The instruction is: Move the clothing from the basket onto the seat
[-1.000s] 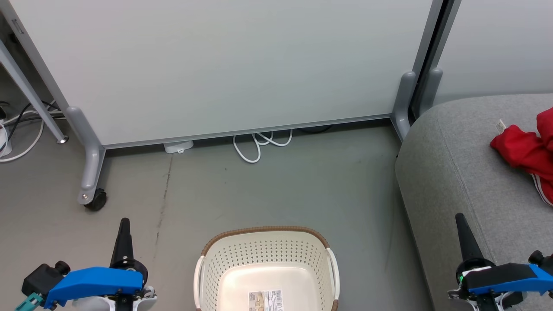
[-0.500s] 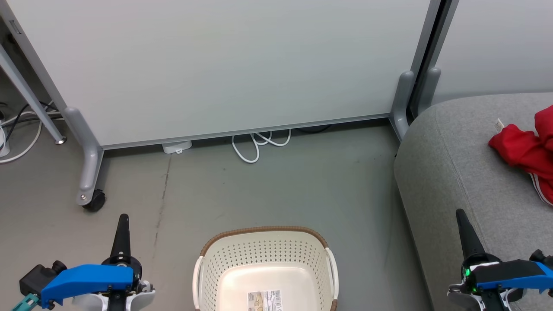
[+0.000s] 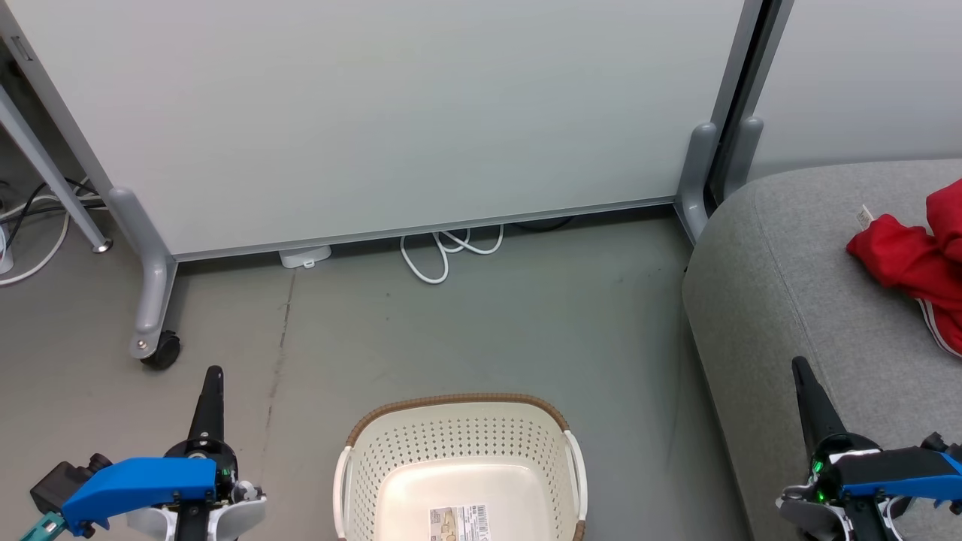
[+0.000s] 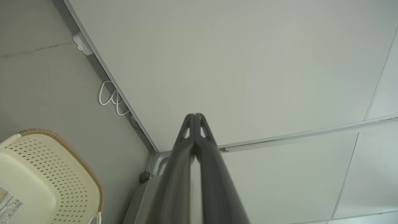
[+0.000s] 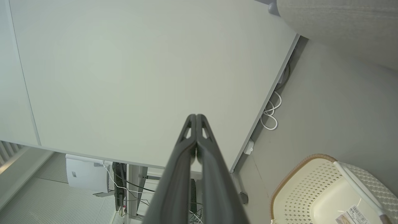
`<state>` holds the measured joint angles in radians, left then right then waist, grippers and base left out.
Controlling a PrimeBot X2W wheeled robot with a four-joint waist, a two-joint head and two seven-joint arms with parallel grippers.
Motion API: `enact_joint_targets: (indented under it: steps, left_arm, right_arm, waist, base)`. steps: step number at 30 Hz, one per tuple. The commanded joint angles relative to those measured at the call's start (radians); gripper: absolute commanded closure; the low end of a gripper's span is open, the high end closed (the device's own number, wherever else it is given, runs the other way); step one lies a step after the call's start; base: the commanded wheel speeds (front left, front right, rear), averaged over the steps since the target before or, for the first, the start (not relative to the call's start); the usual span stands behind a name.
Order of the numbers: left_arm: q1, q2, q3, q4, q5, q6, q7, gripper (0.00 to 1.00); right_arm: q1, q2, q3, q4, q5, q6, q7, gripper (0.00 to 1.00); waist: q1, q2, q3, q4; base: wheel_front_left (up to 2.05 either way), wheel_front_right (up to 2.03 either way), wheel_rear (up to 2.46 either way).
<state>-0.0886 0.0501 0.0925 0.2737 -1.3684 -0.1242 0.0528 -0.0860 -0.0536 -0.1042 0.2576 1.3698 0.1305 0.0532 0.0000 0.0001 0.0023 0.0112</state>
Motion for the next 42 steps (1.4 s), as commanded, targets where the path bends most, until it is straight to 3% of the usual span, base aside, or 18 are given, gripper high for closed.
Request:
enact_joint_targets:
  steps: [1, 32, 42]
  left_arm:
    - [-0.020, 0.001, 0.008, -0.010, -0.019, -0.009, 0.008, 1.00]
    - [-0.026, 0.000, 0.024, -0.032, -0.249, -0.011, 0.066, 1.00]
    - [-0.025, 0.000, 0.024, -0.031, -0.245, -0.010, 0.065, 1.00]
  right_arm:
    - [-0.016, 0.002, -0.002, -0.008, 0.022, 0.000, 0.006, 1.00]
    - [-0.029, 0.005, -0.012, -0.015, 0.248, 0.000, 0.065, 1.00]
    - [-0.028, 0.005, -0.011, -0.015, 0.244, 0.000, 0.065, 1.00]
  waist:
    - [0.0000, -0.0001, 0.000, 0.000]
    - [0.0000, -0.0001, 0.001, -0.011]
    - [0.0000, -0.0001, 0.001, -0.011]
  base:
    - [0.00, 0.00, 0.00]
    - [0.00, 0.00, 0.00]
    - [0.00, 0.00, 0.00]
